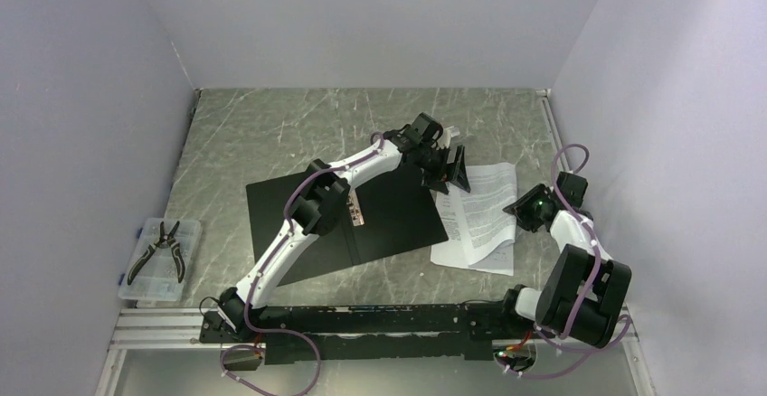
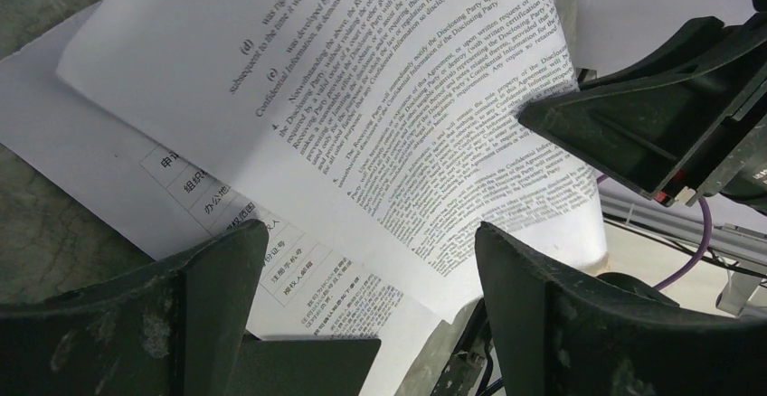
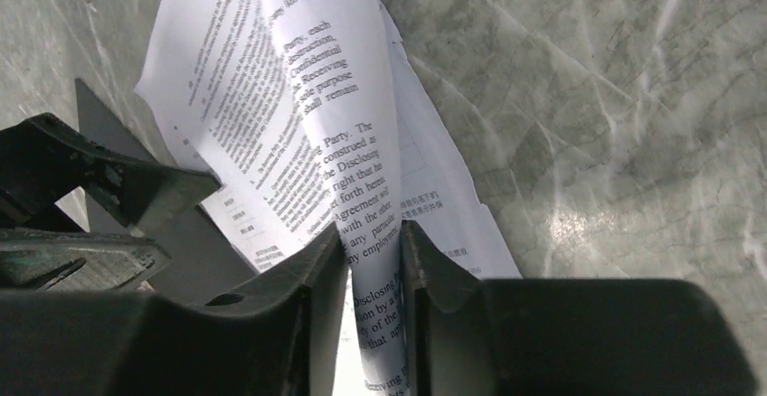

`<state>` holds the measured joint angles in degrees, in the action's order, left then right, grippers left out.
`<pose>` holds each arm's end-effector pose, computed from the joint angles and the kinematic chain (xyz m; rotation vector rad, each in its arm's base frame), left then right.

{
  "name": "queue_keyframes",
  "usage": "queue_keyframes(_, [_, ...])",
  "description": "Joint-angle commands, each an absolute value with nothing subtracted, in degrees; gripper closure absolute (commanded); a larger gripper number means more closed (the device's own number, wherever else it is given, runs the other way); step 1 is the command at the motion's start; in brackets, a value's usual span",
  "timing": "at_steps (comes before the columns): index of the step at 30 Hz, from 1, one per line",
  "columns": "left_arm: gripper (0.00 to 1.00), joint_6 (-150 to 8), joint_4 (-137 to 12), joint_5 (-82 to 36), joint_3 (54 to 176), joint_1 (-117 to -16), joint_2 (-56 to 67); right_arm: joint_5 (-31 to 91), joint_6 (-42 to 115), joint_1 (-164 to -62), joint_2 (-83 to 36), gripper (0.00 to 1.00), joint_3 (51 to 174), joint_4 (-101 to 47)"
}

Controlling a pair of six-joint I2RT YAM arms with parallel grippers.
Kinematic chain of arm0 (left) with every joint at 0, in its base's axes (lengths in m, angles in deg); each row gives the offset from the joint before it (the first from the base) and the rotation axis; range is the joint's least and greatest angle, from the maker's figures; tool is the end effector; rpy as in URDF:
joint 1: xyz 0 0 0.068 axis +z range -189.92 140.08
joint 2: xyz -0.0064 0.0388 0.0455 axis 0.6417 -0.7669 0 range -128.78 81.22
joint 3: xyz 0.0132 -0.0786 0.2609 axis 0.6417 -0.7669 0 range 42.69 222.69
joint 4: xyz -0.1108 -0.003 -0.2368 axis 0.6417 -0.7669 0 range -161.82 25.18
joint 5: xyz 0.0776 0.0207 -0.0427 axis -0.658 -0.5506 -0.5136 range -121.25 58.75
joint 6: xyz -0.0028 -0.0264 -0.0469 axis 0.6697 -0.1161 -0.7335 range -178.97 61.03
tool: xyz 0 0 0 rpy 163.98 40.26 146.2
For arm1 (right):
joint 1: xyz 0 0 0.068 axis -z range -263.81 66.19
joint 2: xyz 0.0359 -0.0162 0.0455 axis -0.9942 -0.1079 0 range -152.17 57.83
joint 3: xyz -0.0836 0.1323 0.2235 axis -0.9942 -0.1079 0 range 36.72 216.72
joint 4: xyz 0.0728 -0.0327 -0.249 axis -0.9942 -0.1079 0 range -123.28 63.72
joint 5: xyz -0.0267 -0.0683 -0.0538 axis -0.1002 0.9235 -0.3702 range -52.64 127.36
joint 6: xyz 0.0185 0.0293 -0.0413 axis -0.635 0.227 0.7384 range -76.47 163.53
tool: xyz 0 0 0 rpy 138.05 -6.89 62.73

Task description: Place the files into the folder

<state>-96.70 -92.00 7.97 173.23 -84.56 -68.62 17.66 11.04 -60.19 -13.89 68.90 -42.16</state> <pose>0.3893 -0.4160 0.1481 0.5363 2.6245 -1.4084 0.2113 -0.0793 0.1659 1.0664 2.2910 0.4977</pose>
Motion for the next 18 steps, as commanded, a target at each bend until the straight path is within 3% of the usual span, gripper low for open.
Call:
queue_keyframes(1, [0.07, -96.1, -93.3, 7.9, 174.5, -84.5, -70.8, 18.9, 12.4, -60.3, -11.3, 0.73, 72.1, -44.4])
queue_keyframes(5, [0.07, -96.1, -93.3, 7.9, 174.5, -84.5, -70.6, 18.8, 12.7, -60.3, -9.9, 0.83, 73.2, -45.7])
queue_keyframes(18, [0.07, -95.0, -95.8, 7.1, 174.8, -83.8, -64.7, 15.8, 9.9, -61.6, -2.7, 0.85, 78.5, -49.5])
